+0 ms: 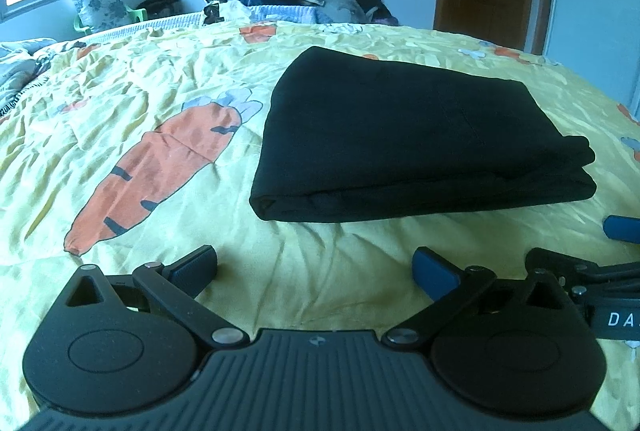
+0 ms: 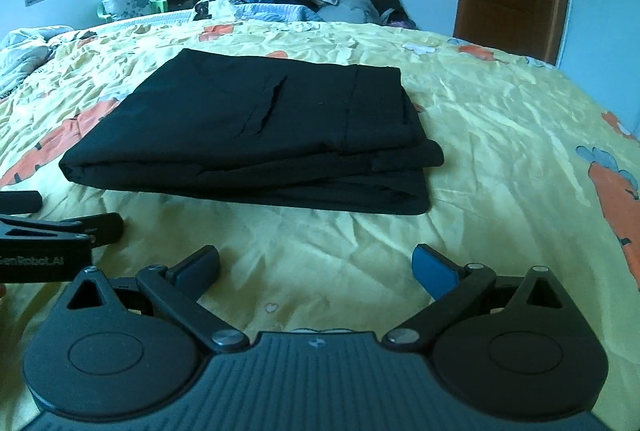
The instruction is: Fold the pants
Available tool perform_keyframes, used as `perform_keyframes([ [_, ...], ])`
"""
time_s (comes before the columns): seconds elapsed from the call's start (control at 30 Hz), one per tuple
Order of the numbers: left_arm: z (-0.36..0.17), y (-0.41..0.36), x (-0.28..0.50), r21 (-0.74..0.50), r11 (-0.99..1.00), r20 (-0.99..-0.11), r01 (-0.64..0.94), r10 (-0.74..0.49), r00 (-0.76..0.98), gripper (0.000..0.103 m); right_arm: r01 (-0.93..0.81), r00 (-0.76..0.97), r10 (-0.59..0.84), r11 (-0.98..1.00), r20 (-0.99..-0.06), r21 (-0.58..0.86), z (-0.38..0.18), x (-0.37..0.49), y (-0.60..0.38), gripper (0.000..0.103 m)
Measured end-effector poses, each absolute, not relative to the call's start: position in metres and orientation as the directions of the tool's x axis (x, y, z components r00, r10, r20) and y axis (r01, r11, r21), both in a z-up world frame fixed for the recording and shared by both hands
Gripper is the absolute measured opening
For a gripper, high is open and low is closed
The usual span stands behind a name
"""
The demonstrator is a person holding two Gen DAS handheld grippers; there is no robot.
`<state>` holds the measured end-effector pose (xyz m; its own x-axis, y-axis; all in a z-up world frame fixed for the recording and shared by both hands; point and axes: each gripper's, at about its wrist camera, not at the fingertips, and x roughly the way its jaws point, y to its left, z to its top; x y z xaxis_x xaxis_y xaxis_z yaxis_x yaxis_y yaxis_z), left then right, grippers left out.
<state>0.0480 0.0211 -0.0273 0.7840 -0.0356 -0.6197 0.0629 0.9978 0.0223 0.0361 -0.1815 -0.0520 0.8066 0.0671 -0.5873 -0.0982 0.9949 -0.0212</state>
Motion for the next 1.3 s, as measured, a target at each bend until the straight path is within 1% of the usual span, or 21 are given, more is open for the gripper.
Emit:
perform_keyframes([
  [0.33, -0.028, 0.0247, 0.0455, 0.005, 0.996, -0.62, 0.093, -0.07, 0.782, 0.103, -0.121, 0.805, 0.087, 0.992, -0.587, -0.02, -0.0521, 0.036, -0.1819, 0.103],
  [1.3, -0.0282, 0.0269, 0.0422, 0.006, 0.996, -0.62, 0.088, -0.066, 0.782, 0.103, -0.106, 0.806, 0.078, 0.994, -0.587, -0.014, -0.0526, 0.0342, -0.1897, 0.103],
])
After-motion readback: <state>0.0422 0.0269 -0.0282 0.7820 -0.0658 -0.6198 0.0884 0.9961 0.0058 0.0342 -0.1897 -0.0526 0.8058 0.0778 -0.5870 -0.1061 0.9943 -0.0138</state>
